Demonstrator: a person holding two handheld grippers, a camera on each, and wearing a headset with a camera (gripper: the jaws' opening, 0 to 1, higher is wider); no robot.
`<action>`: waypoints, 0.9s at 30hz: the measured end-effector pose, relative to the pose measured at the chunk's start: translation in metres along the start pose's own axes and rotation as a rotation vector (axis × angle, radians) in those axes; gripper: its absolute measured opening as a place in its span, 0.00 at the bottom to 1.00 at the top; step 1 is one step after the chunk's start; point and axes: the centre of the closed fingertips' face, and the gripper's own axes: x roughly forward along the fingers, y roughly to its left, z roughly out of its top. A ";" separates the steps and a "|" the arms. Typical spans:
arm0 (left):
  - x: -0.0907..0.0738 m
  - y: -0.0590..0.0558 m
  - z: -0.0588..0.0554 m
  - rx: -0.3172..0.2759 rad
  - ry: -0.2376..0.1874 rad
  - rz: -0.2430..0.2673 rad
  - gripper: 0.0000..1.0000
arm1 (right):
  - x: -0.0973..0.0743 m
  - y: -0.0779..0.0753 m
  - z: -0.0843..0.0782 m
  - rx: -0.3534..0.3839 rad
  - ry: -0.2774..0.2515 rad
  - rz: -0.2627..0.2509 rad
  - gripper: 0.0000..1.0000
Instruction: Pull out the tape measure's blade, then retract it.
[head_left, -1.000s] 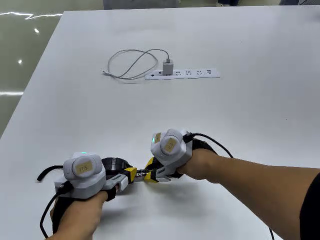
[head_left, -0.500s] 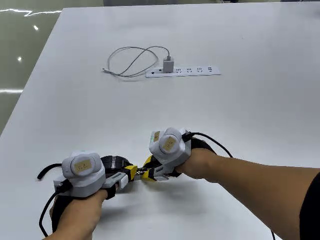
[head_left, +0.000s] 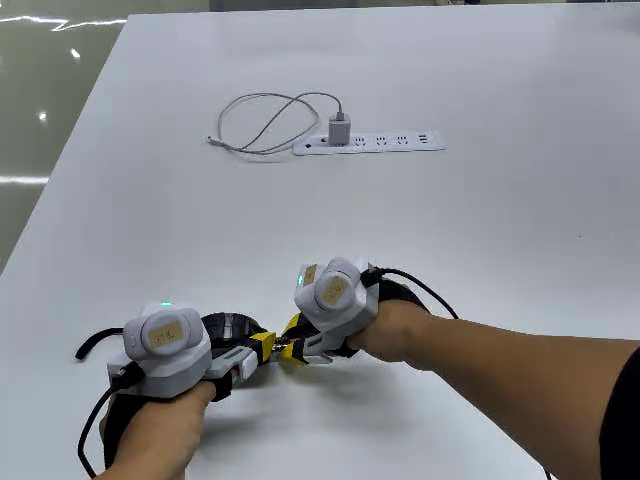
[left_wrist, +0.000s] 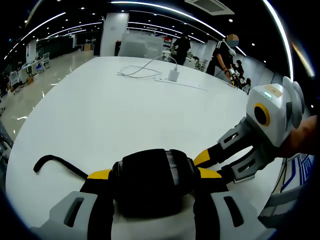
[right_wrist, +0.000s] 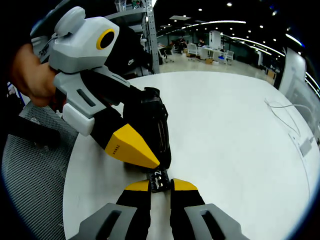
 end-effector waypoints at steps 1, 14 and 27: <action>0.000 0.000 0.000 0.000 -0.001 0.000 0.60 | 0.000 0.000 0.000 0.005 -0.001 0.000 0.10; 0.000 0.000 0.000 -0.002 0.000 -0.001 0.60 | 0.002 0.002 0.003 0.010 -0.007 0.008 0.10; 0.000 0.000 0.000 -0.006 -0.002 -0.003 0.60 | 0.005 0.002 0.007 0.018 -0.016 0.010 0.10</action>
